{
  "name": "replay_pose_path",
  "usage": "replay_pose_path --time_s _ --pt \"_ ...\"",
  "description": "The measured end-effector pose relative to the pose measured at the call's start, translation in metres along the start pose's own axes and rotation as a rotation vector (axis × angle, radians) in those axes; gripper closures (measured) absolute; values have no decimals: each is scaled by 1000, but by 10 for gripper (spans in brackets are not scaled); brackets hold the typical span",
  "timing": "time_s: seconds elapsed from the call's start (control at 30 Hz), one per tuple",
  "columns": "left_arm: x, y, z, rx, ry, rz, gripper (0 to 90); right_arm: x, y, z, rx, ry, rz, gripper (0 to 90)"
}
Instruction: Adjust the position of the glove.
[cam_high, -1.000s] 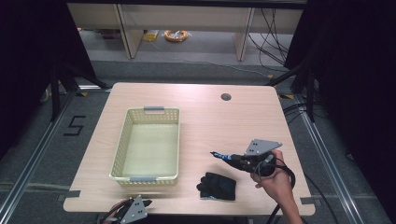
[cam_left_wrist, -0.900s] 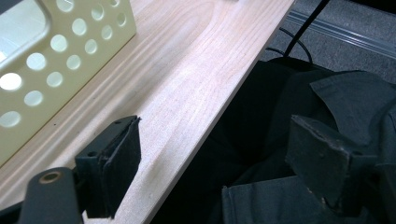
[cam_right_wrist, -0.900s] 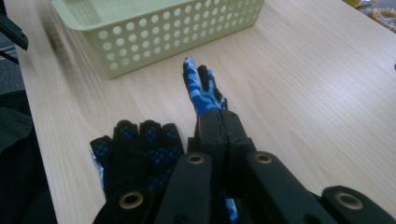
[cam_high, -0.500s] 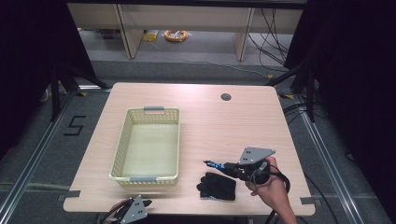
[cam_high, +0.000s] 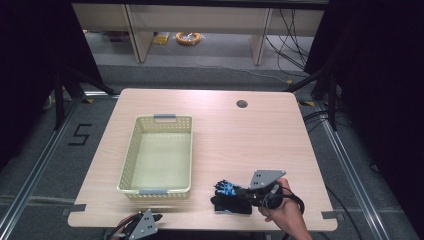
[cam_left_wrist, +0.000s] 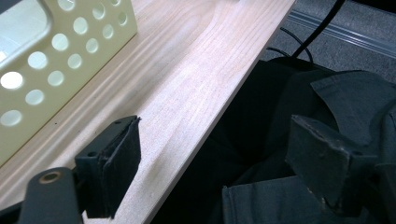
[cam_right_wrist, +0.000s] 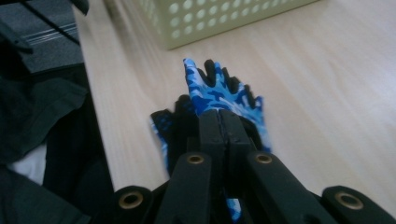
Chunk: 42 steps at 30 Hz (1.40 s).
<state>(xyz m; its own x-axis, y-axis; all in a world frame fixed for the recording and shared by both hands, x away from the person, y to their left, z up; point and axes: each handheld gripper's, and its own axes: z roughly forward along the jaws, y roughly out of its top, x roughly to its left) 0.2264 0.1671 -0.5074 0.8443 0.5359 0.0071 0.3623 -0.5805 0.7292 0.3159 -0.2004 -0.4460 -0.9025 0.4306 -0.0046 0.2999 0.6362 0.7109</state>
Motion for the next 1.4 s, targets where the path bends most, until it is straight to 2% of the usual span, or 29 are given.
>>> replay_pose_path --time_s 0.13,0.17,0.2,0.23,0.27,0.3,0.43,0.57,0.63,0.7,0.73,0.77,0.83,0.87,0.9,0.93,0.97,1.0,1.03,1.07,1.1,1.2,1.23,1.37,1.4 --pt "0 0 0 -1 1 -1 179 9 -7 10 24 34 -15 900" --pt "0 0 0 -1 2 -1 179 12 -10 11 49 28 -1 900" --pt "0 0 0 -1 3 -2 179 14 -12 15 57 40 -20 900" --pt "0 0 0 -1 2 1 179 17 -14 17 81 39 0 900" --pt "0 0 0 0 1 0 179 18 -16 20 74 47 -14 900" --pt "-1 0 0 -5 -3 -6 179 18 -17 21 92 58 -20 900" --pt "-1 0 1 -7 -5 -13 179 22 -24 29 129 62 -3 898" --pt "-1 0 1 -7 -8 -11 179 23 -25 32 122 70 -10 885" --pt "-1 0 1 -8 -6 -13 179 22 -25 30 108 63 2 839" --pt "-1 0 1 -7 -7 -10 179 23 -24 25 95 47 34 792" --pt "-1 0 1 -8 -7 -11 179 23 -24 20 82 19 51 770" --pt "-1 0 1 -8 -4 -12 179 23 -24 17 80 13 51 758" --pt "-1 0 1 -7 -5 -15 179 22 -25 10 45 -26 85 753" --pt "-1 0 1 -7 -5 -14 179 20 -27 6 31 -47 97 786" --pt "-1 0 1 -5 -9 -12 179 19 -28 2 40 -67 101 827" --pt "-1 0 1 -5 -9 -11 179 19 -30 -2 38 -95 136 871" --pt "-1 0 1 -5 -9 -10 180 18 -31 -5 30 -109 146 900" --pt "-1 0 1 -4 -10 -10 180 18 -32 -8 26 -140 144 900" --pt "0 0 1 3 -8 -5 180 19 -31 -10 39 -143 157 900" --pt "0 0 1 6 -10 -6 180 20 -31 -10 29 -157 147 900" --pt "0 0 1 11 -3 1 180 22 -31 -9 33 -150 154 900" --pt "-1 0 1 -7 -5 -14 180 32 -27 -5 48 -101 130 900" --pt "0 0 1 0 -1 -6 180 36 -27 -2 57 -81 112 900" --pt "-1 0 1 -5 -11 -12 180 50 -27 10 148 -7 72 900" --pt "-1 0 1 -5 -9 -11 180 49 -28 13 163 1 43 900"
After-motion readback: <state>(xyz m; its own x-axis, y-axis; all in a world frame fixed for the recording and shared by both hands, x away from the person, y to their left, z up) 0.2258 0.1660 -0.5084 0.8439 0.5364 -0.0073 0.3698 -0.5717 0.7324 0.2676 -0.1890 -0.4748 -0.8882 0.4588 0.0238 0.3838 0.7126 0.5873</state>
